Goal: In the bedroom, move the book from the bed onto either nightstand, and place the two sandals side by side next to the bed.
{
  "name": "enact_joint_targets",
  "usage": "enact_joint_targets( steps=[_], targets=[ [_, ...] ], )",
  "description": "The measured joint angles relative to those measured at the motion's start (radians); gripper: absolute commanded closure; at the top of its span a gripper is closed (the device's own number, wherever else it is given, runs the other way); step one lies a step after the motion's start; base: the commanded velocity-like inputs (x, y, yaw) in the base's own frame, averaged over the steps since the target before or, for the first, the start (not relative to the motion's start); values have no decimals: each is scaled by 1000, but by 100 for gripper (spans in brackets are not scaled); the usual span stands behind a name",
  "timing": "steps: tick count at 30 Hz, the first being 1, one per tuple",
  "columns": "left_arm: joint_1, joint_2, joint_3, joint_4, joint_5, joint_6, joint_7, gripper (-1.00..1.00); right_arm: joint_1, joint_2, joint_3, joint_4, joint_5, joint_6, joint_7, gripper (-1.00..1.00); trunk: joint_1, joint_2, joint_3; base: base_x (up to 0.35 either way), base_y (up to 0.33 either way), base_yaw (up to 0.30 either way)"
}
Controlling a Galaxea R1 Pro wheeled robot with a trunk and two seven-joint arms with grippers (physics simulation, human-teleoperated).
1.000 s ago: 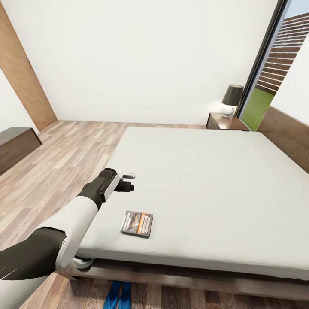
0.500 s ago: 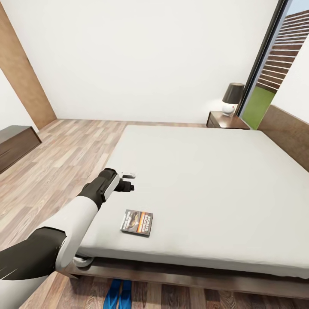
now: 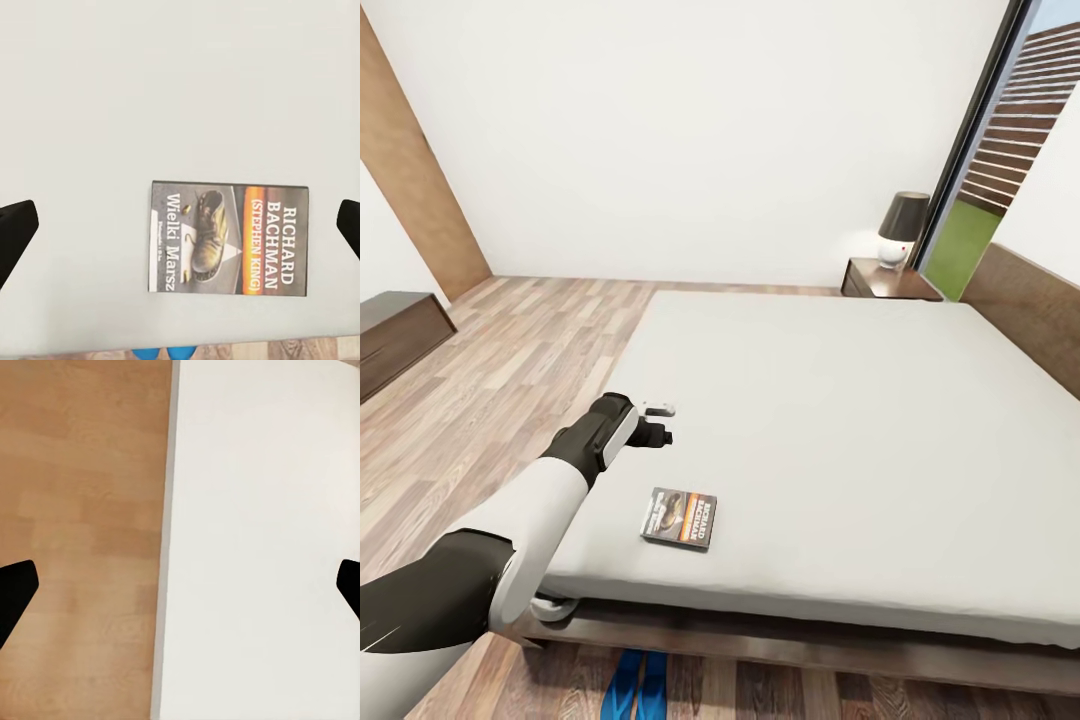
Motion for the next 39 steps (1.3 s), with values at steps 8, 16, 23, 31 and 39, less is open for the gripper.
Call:
enact_joint_targets(
  steps=[8,16,23,31,39],
  targets=[
    [2,0,0,-1,0,-1,0,-100,2,4,2,0,0,3,0,-100,0,0,-10,0,0,0],
    [2,0,-1,2,-2,-28,-1,-100,3,6,3,0,0,9,0,-100,0,0,-22,0,0,0],
    [2,-1,-1,2,-2,-37,-1,-100,3,6,3,0,0,10,1,-100,0,0,-33,0,0,-23],
    [3,0,-1,3,-3,-40,0,-100,3,6,3,0,1,11,2,-100,0,0,-44,0,0,-113],
    [3,0,-1,3,-3,-40,0,-100,4,6,3,1,1,10,2,-100,0,0,-55,0,0,-146]
  ],
)
